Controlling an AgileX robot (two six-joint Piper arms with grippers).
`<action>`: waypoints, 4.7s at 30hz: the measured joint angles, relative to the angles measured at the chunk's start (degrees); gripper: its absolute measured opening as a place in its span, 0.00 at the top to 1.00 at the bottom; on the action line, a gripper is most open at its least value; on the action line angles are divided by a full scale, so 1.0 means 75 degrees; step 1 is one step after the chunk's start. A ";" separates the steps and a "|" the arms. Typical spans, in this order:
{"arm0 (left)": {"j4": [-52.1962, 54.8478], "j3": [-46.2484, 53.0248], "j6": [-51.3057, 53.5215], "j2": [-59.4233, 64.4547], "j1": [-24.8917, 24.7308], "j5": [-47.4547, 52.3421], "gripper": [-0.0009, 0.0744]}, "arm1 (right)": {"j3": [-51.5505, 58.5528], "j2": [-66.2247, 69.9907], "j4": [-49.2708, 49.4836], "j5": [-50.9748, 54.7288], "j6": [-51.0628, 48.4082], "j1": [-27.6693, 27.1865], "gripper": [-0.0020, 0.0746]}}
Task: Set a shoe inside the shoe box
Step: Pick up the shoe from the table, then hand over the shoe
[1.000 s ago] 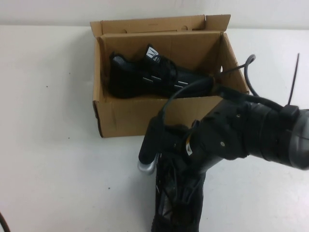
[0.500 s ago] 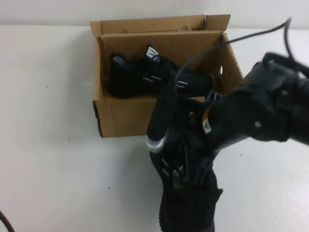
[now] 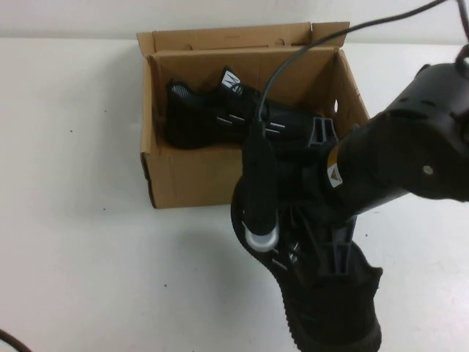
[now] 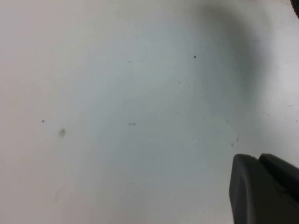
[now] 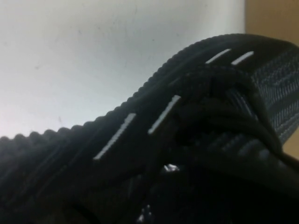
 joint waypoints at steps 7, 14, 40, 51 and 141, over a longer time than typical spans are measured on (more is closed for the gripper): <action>-0.0925 0.0000 0.0016 0.0000 0.0000 0.0032 0.99 | -0.0090 -0.0441 0.0000 0.0341 -0.1523 0.0000 0.97; -0.1991 0.0000 0.0034 0.0129 0.0000 -0.0290 0.99 | -0.0090 -0.0942 0.0126 0.0523 -0.2404 0.0000 0.97; -0.7462 0.0000 0.5095 0.5707 0.0000 -0.0435 0.99 | -0.0090 -0.2802 0.2867 0.1897 -0.4144 0.0000 0.97; -0.7779 0.0000 0.5090 0.5946 0.0000 -0.0466 0.31 | -0.0090 -0.2802 0.2883 0.1823 -0.4144 0.0000 0.97; -1.0173 0.0018 0.8314 0.7041 -0.1370 -0.4324 0.79 | -0.1611 -0.2232 0.0889 0.0777 1.2046 0.0000 0.09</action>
